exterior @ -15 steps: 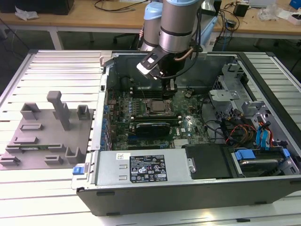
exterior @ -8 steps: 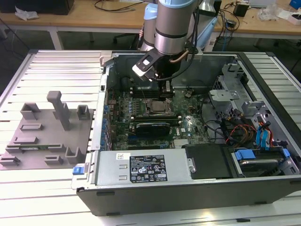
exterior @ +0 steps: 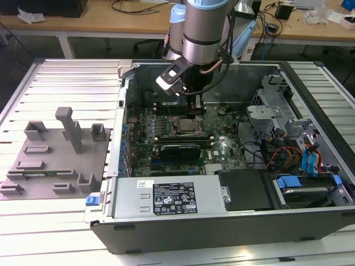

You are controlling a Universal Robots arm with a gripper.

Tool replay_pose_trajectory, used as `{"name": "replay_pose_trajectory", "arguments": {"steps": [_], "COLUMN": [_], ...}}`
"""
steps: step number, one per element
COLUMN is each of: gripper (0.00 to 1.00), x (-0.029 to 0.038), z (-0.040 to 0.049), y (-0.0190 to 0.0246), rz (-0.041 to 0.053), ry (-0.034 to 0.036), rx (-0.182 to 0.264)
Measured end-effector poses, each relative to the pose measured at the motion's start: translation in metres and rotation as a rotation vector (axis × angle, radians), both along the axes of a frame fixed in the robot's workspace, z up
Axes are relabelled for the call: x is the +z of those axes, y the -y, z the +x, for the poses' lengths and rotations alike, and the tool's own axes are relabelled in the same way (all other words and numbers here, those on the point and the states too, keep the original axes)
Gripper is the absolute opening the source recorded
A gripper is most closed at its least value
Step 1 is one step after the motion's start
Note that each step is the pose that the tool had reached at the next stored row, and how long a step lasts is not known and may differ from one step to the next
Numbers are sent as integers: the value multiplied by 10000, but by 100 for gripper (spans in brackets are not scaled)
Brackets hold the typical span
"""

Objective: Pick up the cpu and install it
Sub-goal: 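Close the cpu cover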

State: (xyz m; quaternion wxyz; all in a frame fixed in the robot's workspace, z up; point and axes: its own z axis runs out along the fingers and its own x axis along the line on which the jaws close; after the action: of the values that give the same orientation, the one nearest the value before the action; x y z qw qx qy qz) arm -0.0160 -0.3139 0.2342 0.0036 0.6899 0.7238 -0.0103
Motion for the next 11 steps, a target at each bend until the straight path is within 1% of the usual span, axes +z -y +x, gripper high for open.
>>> {"name": "replay_pose_trajectory", "arguments": {"steps": [1,2,5,7,8,11], "gripper": [11,11,11,11,11,11], "x": [0,0,0,0,0,0], "z": [0,0,0,0,0,0], "y": [0,0,0,0,0,0], "rz": [0,0,1,0,0,0], "ry": [0,0,0,0,0,0], "rx": [95,336,1304,1789,2143,2851]}}
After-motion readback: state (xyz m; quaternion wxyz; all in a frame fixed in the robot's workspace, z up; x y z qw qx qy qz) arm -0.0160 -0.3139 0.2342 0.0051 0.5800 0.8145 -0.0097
